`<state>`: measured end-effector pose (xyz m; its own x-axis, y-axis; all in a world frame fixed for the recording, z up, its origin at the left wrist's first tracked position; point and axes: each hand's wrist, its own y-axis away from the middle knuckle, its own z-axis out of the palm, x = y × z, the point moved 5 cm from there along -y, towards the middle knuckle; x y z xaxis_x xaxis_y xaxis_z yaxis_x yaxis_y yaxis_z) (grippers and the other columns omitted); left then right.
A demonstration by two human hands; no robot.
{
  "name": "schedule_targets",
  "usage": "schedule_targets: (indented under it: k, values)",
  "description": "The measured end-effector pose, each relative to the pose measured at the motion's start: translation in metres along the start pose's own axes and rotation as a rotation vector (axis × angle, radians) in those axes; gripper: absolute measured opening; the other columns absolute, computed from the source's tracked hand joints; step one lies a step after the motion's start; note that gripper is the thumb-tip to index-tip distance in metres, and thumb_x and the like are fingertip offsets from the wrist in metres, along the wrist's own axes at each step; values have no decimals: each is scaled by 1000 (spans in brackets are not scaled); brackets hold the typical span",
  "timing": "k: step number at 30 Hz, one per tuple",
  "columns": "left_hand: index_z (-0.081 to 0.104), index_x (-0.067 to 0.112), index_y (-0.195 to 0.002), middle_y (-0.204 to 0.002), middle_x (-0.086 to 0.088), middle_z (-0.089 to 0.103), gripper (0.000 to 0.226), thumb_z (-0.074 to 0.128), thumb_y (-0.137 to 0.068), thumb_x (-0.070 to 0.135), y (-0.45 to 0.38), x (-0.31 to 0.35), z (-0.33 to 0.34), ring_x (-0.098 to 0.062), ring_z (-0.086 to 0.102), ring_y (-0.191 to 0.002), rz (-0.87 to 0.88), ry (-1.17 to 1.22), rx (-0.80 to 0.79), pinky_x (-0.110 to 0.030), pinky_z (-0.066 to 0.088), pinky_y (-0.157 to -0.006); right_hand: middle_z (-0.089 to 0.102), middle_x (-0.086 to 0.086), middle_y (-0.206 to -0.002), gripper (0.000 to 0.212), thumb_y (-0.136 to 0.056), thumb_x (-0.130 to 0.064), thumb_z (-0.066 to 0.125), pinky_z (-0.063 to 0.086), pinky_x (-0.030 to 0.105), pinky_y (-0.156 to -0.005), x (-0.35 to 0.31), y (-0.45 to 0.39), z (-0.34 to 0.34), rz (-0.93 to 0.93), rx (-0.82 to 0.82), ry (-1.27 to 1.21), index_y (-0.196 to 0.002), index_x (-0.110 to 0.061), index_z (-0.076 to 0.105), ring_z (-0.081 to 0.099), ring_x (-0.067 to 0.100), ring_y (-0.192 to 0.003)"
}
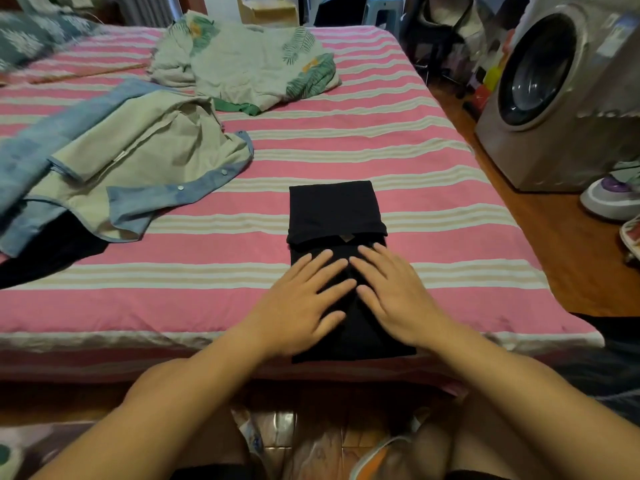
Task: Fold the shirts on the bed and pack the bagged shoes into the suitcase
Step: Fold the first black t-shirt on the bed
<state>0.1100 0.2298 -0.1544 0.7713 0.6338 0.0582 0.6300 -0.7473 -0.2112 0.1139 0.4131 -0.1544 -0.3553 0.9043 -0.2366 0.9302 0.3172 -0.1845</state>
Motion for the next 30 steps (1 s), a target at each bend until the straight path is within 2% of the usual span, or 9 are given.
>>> schedule_targets:
  k: [2,4,8,11,15,18,24,27,30]
  values:
    - [10,35,-161,-169,4,-1,69,11,-101,68,-2,-20,26,-20,-6,-157,-104,9,-262,-41,-1,-127,12,-7,-167,75,-97,-65,1,9,40,-125,14,-8,19,-36,-257,81,-160,-28,20,5,18,-155]
    - [-1,33,-162,-169,8,-7,78,2,-94,72,0,-39,44,-15,-10,-156,-287,105,-360,-38,0,-127,5,-10,-168,82,-90,-68,-11,6,41,-125,38,-15,26,22,-353,154,-161,-31,11,1,17,-155]
    - [28,22,-159,-168,4,21,57,30,-108,47,-11,-49,37,-16,19,-154,-397,288,-207,-31,18,-123,47,7,-145,64,-96,-58,30,38,48,-108,52,-29,6,94,-140,79,-142,-20,54,42,31,-131]
    - [62,19,-126,-145,3,52,28,53,-103,33,-7,-60,21,-18,52,-129,-437,324,31,-32,45,-100,56,-2,-105,27,-93,-39,64,45,43,-87,46,-27,0,-11,26,45,-113,-20,69,49,24,-100]
    - [61,17,-97,-103,2,55,15,63,-98,32,-5,-71,25,-22,52,-101,-502,319,95,-36,46,-86,51,-8,-93,10,-93,-36,67,39,34,-85,61,-26,6,189,-50,-179,-98,-26,66,47,18,-95]
    - [60,13,-91,-96,-3,54,16,62,-99,27,-11,-76,25,-27,50,-94,-532,282,132,-41,44,-84,57,-6,-88,21,-94,-28,66,39,33,-77,65,-33,8,278,-61,-326,-77,-30,53,52,17,-87]
    - [49,14,-87,-95,-5,49,19,63,-98,22,-18,-78,22,-28,50,-86,-644,259,114,-44,47,-74,53,-7,-87,20,-93,-25,68,39,32,-72,60,-34,8,353,30,-231,-81,-21,53,51,18,-86]
    - [53,9,-93,-104,-11,55,19,70,-83,6,-19,-57,3,-33,52,-89,-227,-9,150,-42,44,-67,57,5,-99,11,-88,-9,64,46,38,-73,38,-24,-7,-80,146,64,-99,-11,64,52,28,-92]
    - [57,10,-131,-142,-11,52,48,58,-84,17,12,-43,6,-30,49,-130,214,-7,-107,-41,44,-106,53,7,-143,50,-93,-23,41,42,34,-108,38,5,-5,-376,-131,159,-139,-17,57,48,25,-129]
